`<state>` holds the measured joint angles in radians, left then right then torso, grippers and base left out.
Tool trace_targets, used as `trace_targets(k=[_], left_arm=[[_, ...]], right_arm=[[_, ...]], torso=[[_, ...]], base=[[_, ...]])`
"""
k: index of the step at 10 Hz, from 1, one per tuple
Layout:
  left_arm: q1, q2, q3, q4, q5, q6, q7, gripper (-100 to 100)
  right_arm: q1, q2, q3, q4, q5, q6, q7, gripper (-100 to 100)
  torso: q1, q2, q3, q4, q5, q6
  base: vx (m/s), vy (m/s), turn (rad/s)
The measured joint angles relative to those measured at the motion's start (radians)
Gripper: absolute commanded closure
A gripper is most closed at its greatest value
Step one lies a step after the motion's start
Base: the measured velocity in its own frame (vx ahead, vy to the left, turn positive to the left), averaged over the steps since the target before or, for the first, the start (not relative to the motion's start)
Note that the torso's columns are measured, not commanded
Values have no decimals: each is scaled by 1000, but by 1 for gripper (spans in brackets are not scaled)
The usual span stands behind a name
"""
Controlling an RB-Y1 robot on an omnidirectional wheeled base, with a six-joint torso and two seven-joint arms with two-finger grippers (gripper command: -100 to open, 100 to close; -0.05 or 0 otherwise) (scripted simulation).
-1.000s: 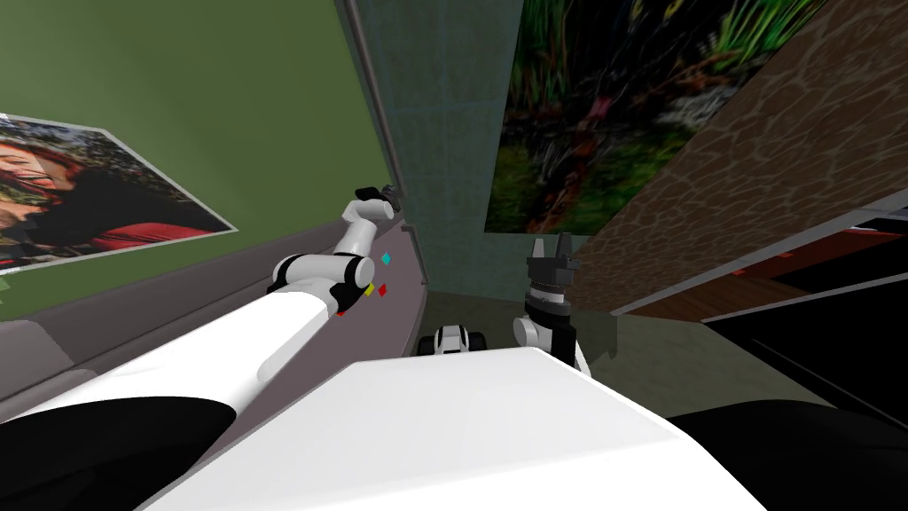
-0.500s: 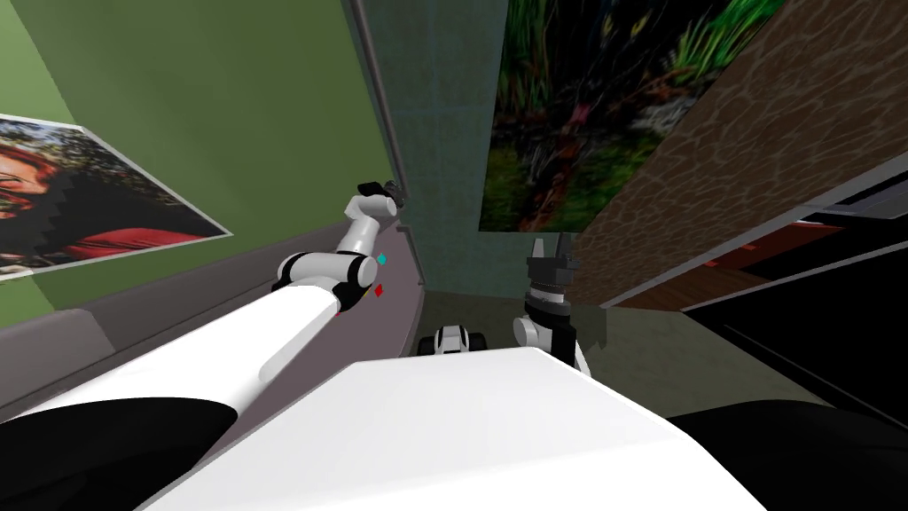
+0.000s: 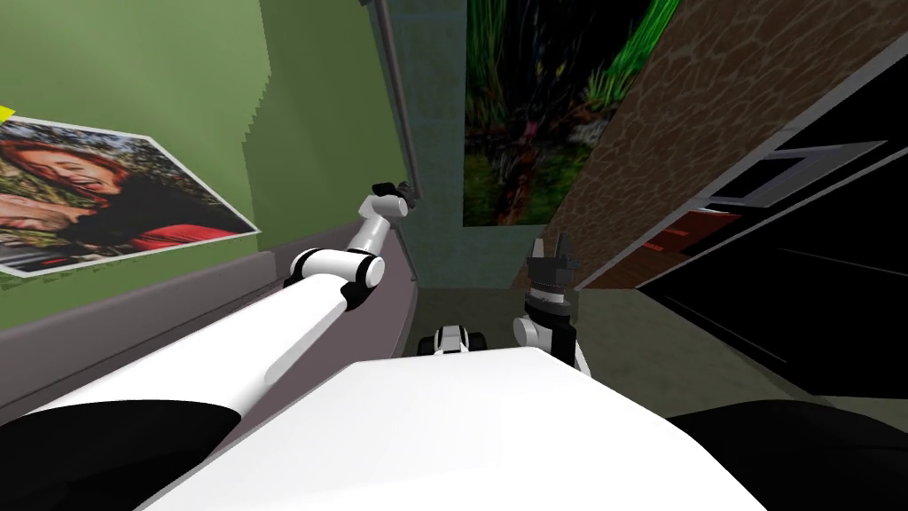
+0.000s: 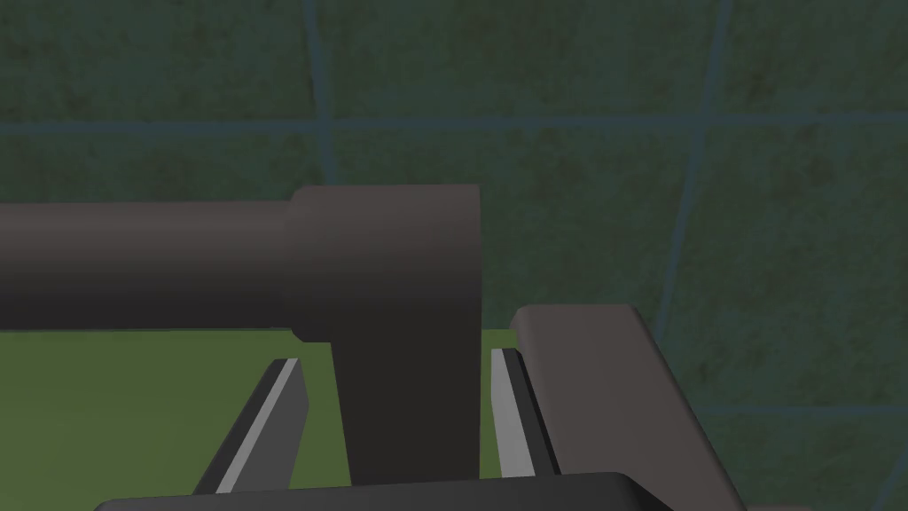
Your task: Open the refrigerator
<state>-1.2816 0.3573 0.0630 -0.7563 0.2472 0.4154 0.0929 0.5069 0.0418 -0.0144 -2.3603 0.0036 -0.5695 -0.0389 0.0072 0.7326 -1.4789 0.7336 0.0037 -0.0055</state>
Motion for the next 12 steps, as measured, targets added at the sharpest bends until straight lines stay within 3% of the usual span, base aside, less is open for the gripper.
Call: trace_targets(k=[2, 5, 6, 8, 9, 10, 12], left_arm=[[14, -26, -14, -54, -10, 23, 18, 100], [-13, -54, -49, -27, 17, 15, 19, 100], [-36, -70, -61, 7, 34, -6, 11, 100], [-3, -101, -66, -85, 19, 33, 24, 100], [-17, -109, -74, -63, 31, 30, 19, 100], [-5, -129, -83, -100, 33, 38, 19, 100], [-39, -155, -101, -49, 59, 16, 7, 100]], right_arm=[[0, 0, 0, 0, 0, 0, 0, 0], [0, 0, 0, 0, 0, 0, 0, 0], [0, 0, 0, 0, 0, 0, 0, 0], [0, 0, 0, 0, 0, 0, 0, 0], [0, 0, 0, 0, 0, 0, 0, 0], [0, 0, 0, 0, 0, 0, 0, 0], [0, 0, 0, 0, 0, 0, 0, 0]], torso=[[0, 3, 1, -1, 0, 4], [-1, -2, -2, 2, -2, 1], [-2, 1, -1, 0, -2, 7], [-3, 2, 1, -1, -1, 5], [0, -1, -1, 0, -1, 2], [-3, 2, 1, -2, -1, 5], [0, 0, -1, -2, -1, 3]], base=[[-189, -70, -146], [-180, -50, -125], [-203, -19, -182], [-165, -50, -87], [-177, -43, -135], [-190, -25, -104], [-192, 1, -129]])
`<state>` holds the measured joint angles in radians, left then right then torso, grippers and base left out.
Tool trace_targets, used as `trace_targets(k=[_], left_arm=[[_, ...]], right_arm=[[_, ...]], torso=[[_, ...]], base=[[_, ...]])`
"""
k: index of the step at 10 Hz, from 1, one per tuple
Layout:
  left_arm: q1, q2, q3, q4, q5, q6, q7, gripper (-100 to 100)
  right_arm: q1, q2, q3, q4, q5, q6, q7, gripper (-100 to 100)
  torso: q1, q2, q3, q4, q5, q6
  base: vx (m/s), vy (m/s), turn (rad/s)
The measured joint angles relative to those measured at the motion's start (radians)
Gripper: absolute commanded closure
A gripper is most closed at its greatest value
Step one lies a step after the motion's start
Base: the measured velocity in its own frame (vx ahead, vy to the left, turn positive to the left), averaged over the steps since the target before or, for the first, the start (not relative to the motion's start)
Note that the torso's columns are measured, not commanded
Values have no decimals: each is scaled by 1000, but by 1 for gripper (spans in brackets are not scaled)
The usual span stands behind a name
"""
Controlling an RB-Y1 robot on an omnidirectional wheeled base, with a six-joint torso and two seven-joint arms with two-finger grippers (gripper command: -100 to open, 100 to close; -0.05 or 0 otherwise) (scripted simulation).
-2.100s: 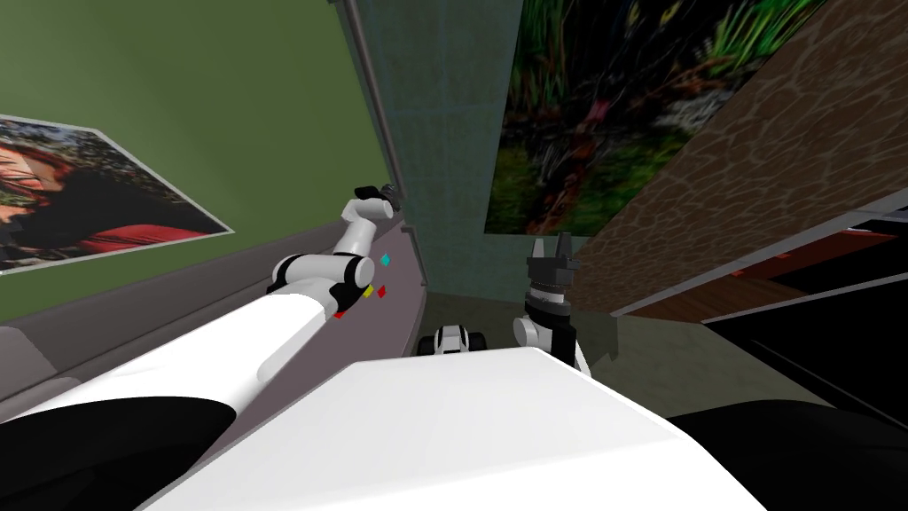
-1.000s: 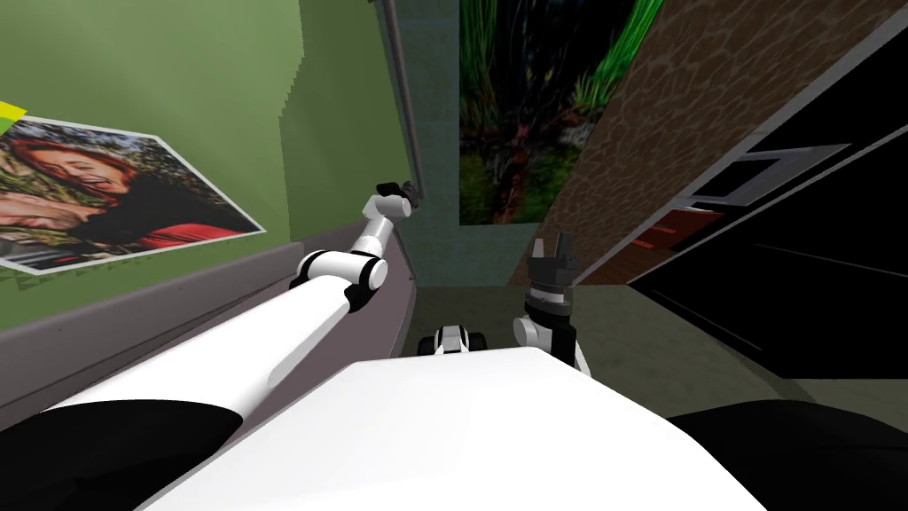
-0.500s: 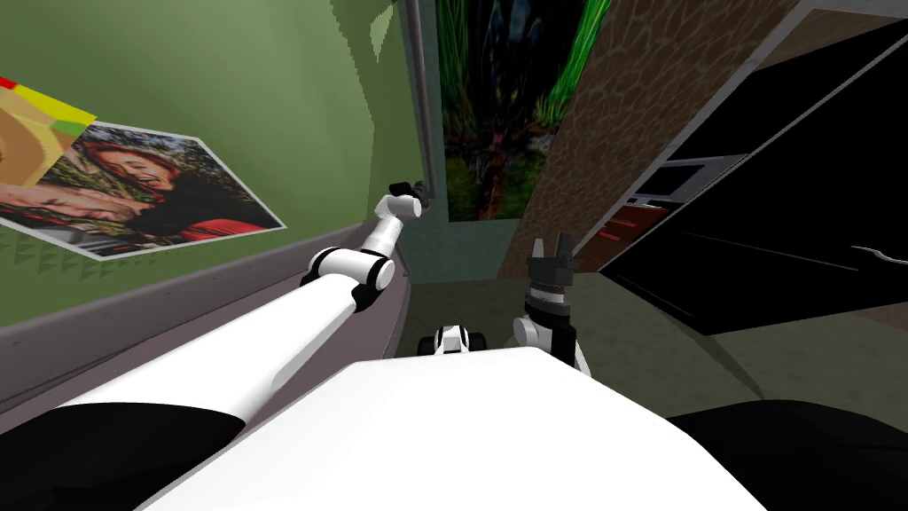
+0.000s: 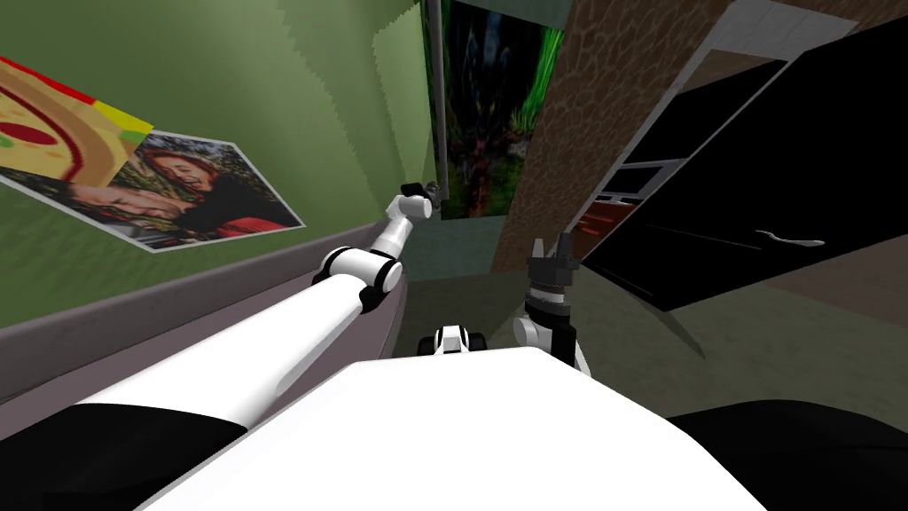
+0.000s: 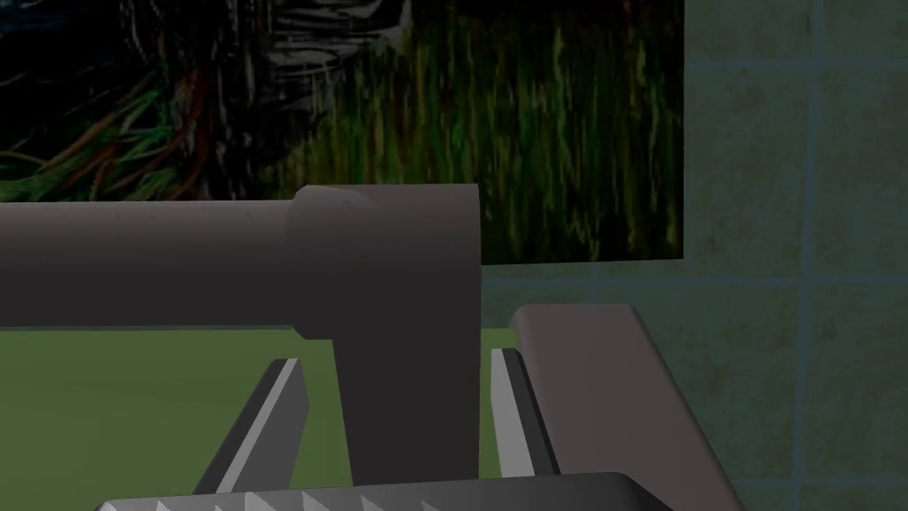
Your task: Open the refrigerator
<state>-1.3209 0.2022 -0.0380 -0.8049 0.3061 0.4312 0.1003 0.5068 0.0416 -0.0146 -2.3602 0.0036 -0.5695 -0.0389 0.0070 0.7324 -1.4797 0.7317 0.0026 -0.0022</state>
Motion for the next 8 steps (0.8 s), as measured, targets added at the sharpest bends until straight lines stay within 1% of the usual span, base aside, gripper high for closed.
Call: trace_targets(k=[1, 2, 3, 4, 5, 6, 7, 8], left_arm=[[-11, -10, -9, 9, 19, -3, -7, 100], [-6, -28, -16, -20, 17, 13, -6, 100], [-8, -46, -25, -32, 22, 22, -6, 100], [-20, -76, -30, -25, 10, 24, 1, 100], [-20, -84, -33, -23, 9, 27, 4, 100], [-4, -69, -33, -45, 11, 31, 7, 100], [10, -48, -34, -77, 12, 42, 13, 100], [6, -39, -36, -66, 21, 40, 13, 100]], right_arm=[[0, 0, 0, 0, 0, 0, 0, 0], [0, 0, 0, 0, 0, 0, 0, 0], [0, 0, 0, 0, 0, 0, 0, 0], [0, 0, 0, 0, 0, 0, 0, 0], [0, 0, 0, 0, 0, 0, 0, 0], [0, 0, 0, 0, 0, 0, 0, 0], [0, 0, 0, 0, 0, 0, 0, 0], [0, 0, 0, 0, 0, 0, 0, 0]], torso=[[0, 1, 0, 0, 0, 2], [-3, 2, 1, 0, -1, 2], [-6, 2, 1, -1, -2, 3], [-8, 0, 0, 0, -3, 3], [-4, -6, -4, 3, -2, -1], [-4, -3, -3, 1, -2, 4], [-7, 3, 1, 1, -3, 3], [-6, 2, 1, 1, -3, 1]], base=[[-223, -68, -131], [-254, -72, -158], [-251, -54, -123], [-122, -22, -55], [-144, 11, -353], [-246, 23, -436], [-205, 16, -310], [-188, 5, -402]])
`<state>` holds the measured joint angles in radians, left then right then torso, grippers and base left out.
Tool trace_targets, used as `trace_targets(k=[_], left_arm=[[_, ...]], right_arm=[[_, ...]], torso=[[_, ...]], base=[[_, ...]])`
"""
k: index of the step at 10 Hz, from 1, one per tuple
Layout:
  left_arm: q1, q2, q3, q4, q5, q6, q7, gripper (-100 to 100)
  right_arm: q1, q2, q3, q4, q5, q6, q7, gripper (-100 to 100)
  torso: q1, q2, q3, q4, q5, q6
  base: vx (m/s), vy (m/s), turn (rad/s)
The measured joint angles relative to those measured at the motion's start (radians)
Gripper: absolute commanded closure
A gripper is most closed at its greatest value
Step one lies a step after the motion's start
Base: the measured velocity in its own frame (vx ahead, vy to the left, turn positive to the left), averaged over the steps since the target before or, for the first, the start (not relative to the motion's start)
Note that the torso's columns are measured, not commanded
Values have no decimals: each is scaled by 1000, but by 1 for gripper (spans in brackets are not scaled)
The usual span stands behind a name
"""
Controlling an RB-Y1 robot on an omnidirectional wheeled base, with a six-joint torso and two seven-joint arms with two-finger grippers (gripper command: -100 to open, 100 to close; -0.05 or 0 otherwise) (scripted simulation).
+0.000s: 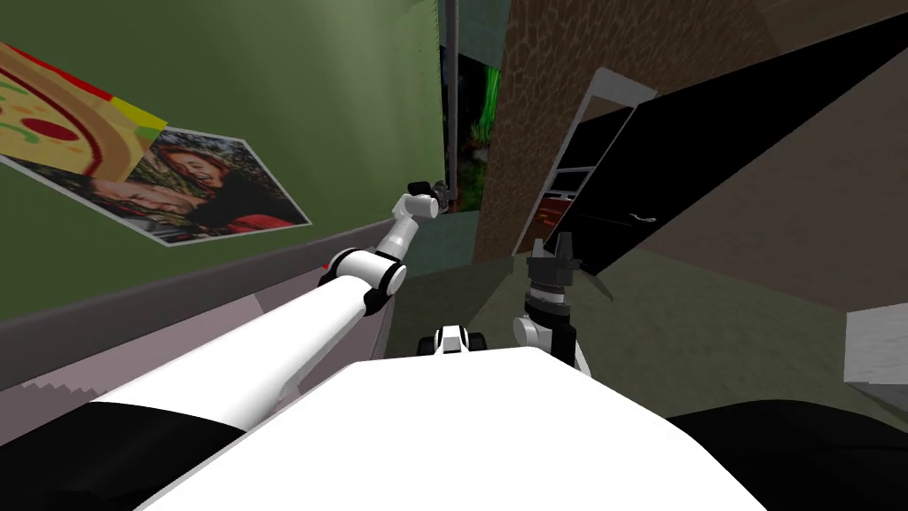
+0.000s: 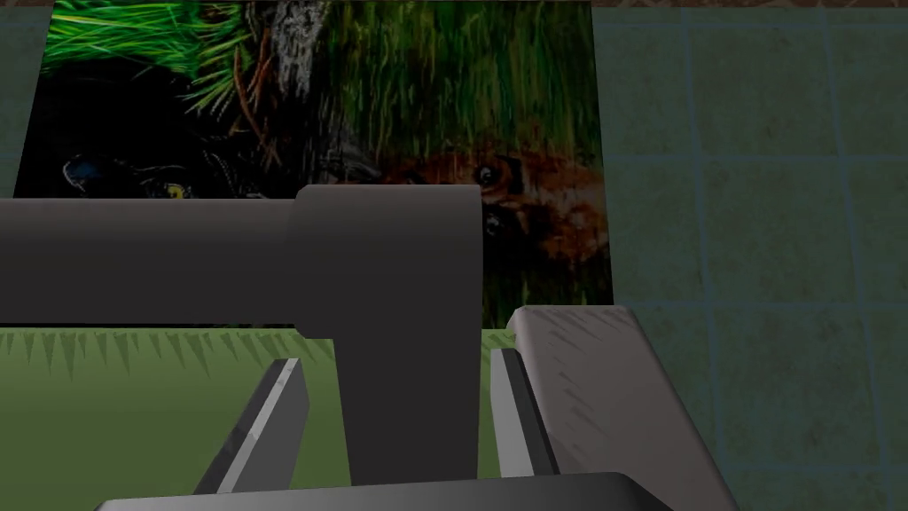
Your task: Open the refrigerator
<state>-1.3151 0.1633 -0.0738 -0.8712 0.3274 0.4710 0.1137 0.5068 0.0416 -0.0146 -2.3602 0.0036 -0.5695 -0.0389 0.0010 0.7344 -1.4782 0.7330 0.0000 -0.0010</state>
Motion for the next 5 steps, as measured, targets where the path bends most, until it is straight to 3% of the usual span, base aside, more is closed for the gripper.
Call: trace_targets(k=[2, 5], left_arm=[[17, 21, -3, -10, 8, 1, 3, 100], [59, 81, -4, -72, 11, 27, 22, 100]], right_arm=[[0, 0, 0, 0, 0, 0, 0, 0], [0, 0, 0, 0, 0, 0, 0, 0]], torso=[[4, -4, -3, 0, 1, 0], [4, 1, 0, -2, 1, 4]], base=[[-160, -10, -301], [-263, -39, -417]])
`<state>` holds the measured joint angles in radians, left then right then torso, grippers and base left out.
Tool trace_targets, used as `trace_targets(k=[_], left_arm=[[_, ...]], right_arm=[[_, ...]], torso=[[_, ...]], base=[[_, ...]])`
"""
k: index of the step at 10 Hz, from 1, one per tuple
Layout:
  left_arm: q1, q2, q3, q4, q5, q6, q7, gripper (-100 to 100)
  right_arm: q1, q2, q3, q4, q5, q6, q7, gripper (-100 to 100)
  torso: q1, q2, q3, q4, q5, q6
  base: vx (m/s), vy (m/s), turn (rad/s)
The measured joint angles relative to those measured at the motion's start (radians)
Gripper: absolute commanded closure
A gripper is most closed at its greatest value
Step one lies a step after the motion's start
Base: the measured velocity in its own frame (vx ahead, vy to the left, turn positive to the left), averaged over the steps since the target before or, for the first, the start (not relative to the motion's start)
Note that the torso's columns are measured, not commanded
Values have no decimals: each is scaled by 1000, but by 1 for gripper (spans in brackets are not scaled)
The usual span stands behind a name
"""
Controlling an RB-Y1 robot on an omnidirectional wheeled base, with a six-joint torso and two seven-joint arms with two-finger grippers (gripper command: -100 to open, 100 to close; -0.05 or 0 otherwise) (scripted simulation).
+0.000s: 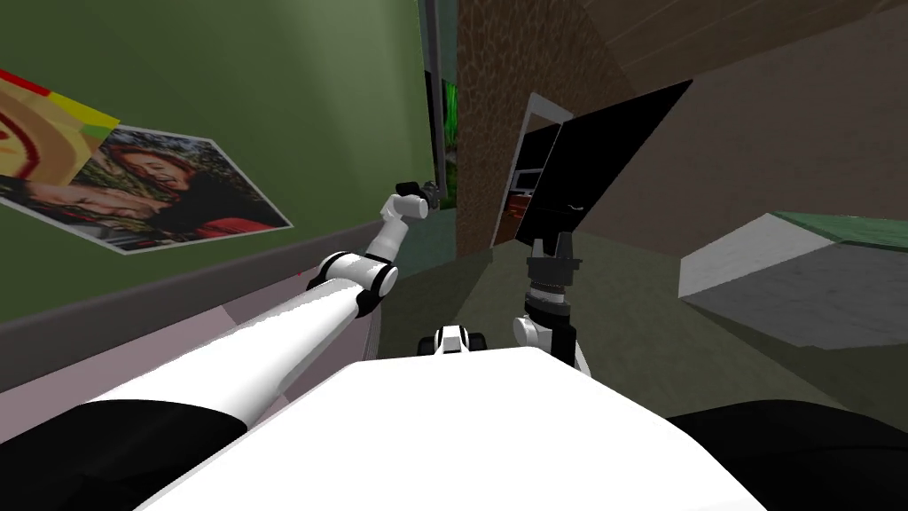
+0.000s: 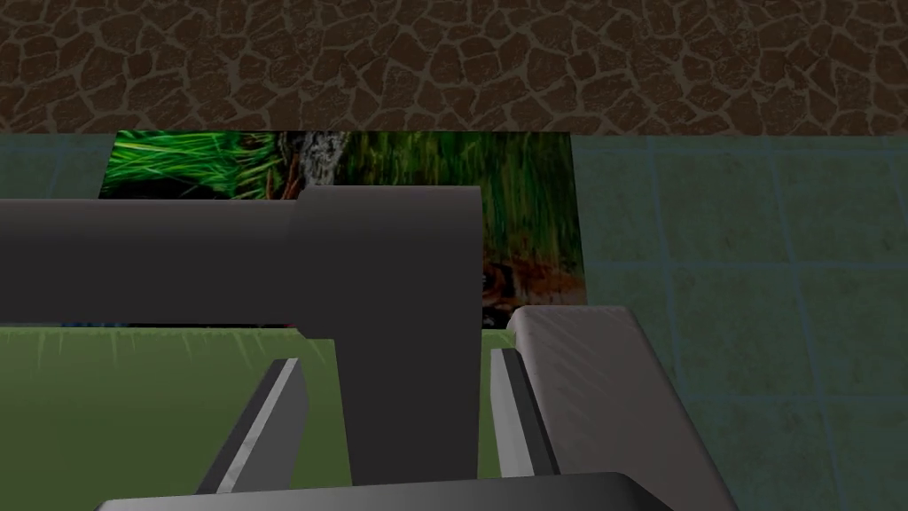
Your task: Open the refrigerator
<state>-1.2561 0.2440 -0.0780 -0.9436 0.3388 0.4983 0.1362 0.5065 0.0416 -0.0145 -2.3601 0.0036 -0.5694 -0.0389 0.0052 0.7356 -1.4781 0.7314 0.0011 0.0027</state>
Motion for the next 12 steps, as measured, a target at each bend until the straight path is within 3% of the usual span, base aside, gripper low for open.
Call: trace_targets(k=[2, 3, 7, 9, 10, 12], left_arm=[[33, 20, -7, -46, 1, 23, 10, 100], [66, 39, -3, -107, -13, 49, 24, -100], [13, 59, -8, -122, 2, 118, 36, -100], [-8, 80, -9, -155, 14, 178, 45, -100], [-9, 81, -9, -158, 15, 187, 46, 0], [-6, 81, -9, -155, 14, 188, 46, 0]], right_arm=[[0, 0, 0, 0, 0, 0, 0, 0], [0, 0, 0, 0, 0, 0, 0, 0], [1, 0, -1, 0, 0, 0, 0, 0], [1, 0, -1, 0, 0, 0, 0, 0], [1, 0, 0, 0, 0, 0, 0, 0], [1, 0, 0, 0, 0, 0, 0, 0]], torso=[[2, -6, -3, 0, 2, -5], [3, -3, -1, -1, 3, -5], [-4, -2, -1, 6, -1, -2], [-12, 7, 5, 12, -4, 1], [-11, 9, 7, 11, -4, 0], [-6, 7, 5, 10, -2, -2]], base=[[-212, -33, -393], [-104, -57, -69], [56, -4, 50], [31, -10, 28], [9, 3, 5], [0, 0, 0]])
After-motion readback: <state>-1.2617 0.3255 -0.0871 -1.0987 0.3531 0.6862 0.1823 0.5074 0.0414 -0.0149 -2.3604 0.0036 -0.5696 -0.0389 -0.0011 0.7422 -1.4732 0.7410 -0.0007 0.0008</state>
